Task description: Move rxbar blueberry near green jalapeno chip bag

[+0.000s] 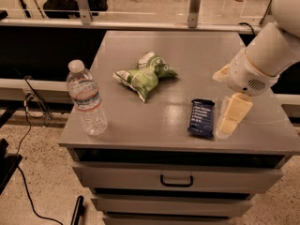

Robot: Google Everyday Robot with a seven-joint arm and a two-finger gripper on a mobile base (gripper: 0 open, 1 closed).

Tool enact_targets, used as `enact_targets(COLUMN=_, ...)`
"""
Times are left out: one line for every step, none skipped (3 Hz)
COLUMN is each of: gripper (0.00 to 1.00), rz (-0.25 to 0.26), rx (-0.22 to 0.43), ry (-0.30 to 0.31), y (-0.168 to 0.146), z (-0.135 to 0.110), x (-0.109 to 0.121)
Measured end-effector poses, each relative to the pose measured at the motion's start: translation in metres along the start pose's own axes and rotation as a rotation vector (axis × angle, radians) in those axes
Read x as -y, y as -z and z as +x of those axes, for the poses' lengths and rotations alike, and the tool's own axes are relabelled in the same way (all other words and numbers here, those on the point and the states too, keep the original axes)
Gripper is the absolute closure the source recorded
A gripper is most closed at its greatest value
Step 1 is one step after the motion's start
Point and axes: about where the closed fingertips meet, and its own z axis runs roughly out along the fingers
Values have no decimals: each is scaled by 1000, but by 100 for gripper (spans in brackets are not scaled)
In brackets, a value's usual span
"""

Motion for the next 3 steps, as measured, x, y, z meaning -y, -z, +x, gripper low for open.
enact_targets(gripper=0, rz=2, rx=32, ry=-3, y=-22, z=0, x=0)
enact_targets(gripper=0, rz=-3, rx=43, ry=21, y=-43, z=-4, x=-5)
enact_targets(gripper=18, rz=-10, rx=45, ry=22, y=-61, z=-3, x=-5)
